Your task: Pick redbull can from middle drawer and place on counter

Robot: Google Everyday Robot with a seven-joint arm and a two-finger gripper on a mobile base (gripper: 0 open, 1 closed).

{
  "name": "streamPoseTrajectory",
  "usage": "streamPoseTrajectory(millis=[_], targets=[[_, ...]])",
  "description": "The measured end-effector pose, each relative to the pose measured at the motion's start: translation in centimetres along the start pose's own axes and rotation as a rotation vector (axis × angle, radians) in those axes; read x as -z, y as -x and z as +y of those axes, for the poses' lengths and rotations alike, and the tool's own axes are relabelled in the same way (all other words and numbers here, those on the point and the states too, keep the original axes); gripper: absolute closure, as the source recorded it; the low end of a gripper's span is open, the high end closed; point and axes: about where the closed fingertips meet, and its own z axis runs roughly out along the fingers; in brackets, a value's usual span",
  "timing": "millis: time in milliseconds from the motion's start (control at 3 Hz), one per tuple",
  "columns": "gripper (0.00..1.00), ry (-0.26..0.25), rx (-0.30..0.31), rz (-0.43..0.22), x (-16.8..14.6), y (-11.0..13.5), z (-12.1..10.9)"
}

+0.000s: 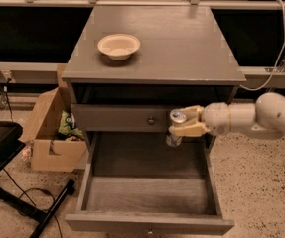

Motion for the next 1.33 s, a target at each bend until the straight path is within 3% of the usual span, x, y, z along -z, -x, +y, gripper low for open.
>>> streamPoseTrajectory(millis=[333, 667, 1000, 1333], targets=[[1.0, -0.08, 0.02, -0.007, 2.8, 8.6, -2.2], [1.0, -0.202, 0.046, -0.013, 5.3, 16.8, -4.5], [1.0, -0.345, 0.025, -0.007, 7.3, 21.9, -9.1], [1.0, -0.466, -0.038, 0.013, 7.7, 23.2, -15.3]])
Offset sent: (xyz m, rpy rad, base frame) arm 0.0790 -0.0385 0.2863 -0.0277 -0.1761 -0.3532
